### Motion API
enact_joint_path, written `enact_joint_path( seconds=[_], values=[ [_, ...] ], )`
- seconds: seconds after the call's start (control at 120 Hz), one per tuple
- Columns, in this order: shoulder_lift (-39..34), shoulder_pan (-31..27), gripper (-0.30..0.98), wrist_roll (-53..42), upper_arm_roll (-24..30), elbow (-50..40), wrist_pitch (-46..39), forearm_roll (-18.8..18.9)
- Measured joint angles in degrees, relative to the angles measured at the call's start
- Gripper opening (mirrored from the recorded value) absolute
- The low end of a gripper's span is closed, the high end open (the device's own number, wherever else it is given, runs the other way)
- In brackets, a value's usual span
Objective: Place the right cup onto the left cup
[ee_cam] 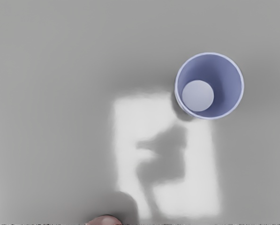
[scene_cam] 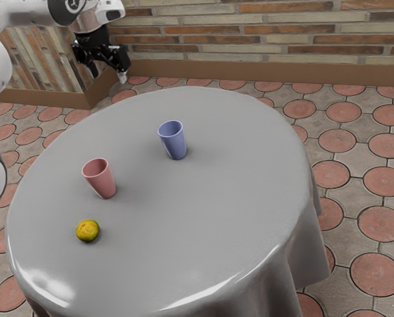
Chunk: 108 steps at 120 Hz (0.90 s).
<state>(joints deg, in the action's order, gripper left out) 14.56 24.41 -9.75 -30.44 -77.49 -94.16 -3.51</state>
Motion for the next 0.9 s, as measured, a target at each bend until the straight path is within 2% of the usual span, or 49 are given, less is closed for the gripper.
enact_joint_path(
  seconds=[0.083,0.158,0.225,0.358,0.492,0.6,0.742,0.9],
  values=[
    [-2.3,-0.4,0.67,-0.4,0.8,-3.8,-1.5,0.0],
    [-1.4,-0.1,0.67,-0.6,1.1,-3.7,-2.7,0.0],
    [3.1,-1.2,0.67,-0.7,2.3,0.5,-3.4,0.0],
    [13.3,-8.5,0.67,0.8,9.7,9.6,-4.7,-0.1],
    [18.6,-10.6,0.67,3.3,12.2,11.9,-7.5,-2.1],
    [18.6,-10.7,0.67,7.4,14.3,11.0,-8.6,-3.6],
    [15.5,-10.6,0.67,14.2,17.2,3.5,-9.5,-5.0],
    [14.2,-10.7,0.67,21.3,17.9,-1.8,-11.4,-6.1]
  ],
)
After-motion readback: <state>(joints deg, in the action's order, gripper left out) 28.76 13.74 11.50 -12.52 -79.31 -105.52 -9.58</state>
